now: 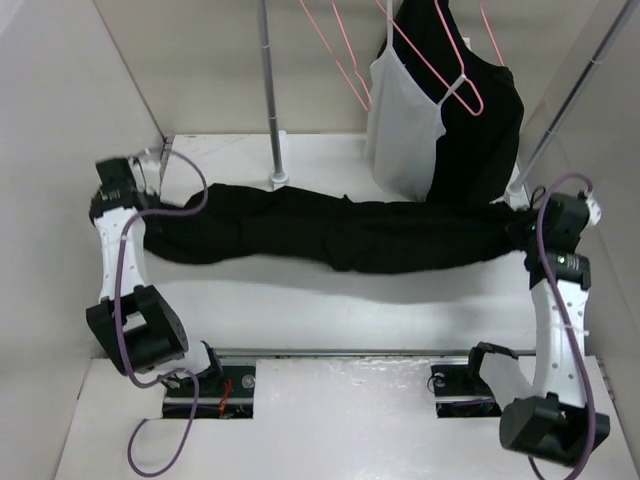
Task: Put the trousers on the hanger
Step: Flatten out the trousers at the center of the board.
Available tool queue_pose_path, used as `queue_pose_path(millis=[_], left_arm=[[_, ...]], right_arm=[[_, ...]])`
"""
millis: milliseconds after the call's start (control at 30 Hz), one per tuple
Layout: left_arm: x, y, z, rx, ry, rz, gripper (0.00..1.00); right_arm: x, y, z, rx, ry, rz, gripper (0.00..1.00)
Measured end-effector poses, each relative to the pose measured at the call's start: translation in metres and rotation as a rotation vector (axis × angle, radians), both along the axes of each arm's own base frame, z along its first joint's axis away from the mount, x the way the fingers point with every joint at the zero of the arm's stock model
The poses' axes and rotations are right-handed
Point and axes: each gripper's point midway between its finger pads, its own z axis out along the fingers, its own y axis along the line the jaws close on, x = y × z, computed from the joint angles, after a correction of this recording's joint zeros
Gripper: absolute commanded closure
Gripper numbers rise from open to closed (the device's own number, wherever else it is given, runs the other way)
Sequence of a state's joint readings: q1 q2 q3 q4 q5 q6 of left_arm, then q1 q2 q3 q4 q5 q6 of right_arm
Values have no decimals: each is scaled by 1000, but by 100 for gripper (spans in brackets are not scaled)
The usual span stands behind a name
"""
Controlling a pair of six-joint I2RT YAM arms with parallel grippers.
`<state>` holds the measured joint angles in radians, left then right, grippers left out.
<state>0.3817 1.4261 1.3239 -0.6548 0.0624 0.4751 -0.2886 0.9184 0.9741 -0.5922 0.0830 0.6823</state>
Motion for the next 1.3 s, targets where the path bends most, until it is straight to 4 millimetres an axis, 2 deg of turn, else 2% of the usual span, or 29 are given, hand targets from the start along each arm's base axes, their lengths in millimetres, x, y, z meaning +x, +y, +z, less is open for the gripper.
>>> queue_pose_path(millis=[33, 67, 100, 133, 167, 200, 267, 367, 433, 533, 600, 667, 833, 900, 1000, 1167, 1300], left_arm=[[-17, -1, -21, 0, 65, 3, 69], [-35, -1, -42, 4, 133, 3, 54], [-50, -2, -61, 6, 189, 4, 45], [-65, -3, -77, 7, 239, 6, 39], [-79, -5, -91, 3, 290, 9, 27], [-91, -8, -102, 1, 330, 7, 23], [-106, -11, -114, -2, 377, 1, 20], [-106, -10, -107, 9, 368, 1, 20], [-96, -6, -92, 19, 338, 7, 20], [-65, 4, -64, 31, 253, 25, 20], [-47, 4, -55, 37, 216, 24, 19], [-35, -7, -57, 34, 210, -8, 17], [-14, -56, -79, -2, 293, -140, 14], [-3, -59, -82, -7, 317, -140, 14], [11, -52, -80, 4, 320, -110, 14], [4, -49, -85, 39, 336, -97, 14], [-34, -53, -109, 64, 418, -105, 15]], right_arm=[[-11, 2, -17, 16, 29, -11, 28], [-21, 5, -34, 48, 60, -30, 16], [-31, 7, -52, 71, 94, -48, 1], [-40, 10, -69, 98, 127, -64, 1], [-48, 12, -84, 117, 164, -75, 1], [-55, 14, -96, 136, 199, -88, 1], [-62, 14, -109, 149, 241, -113, 1], [-62, 6, -111, 129, 260, -146, 1], [-59, 1, -109, 114, 267, -165, 1], [-52, -5, -109, 99, 271, -177, 1], [-49, -7, -111, 99, 272, -180, 3], [-46, -7, -113, 101, 266, -174, 5], [-35, -5, -124, 121, 283, -140, 8], [-34, -2, -130, 136, 289, -130, 8], [-37, 2, -142, 157, 305, -121, 8], [-47, 9, -161, 189, 335, -121, 8], [-54, 15, -175, 219, 352, -123, 8]])
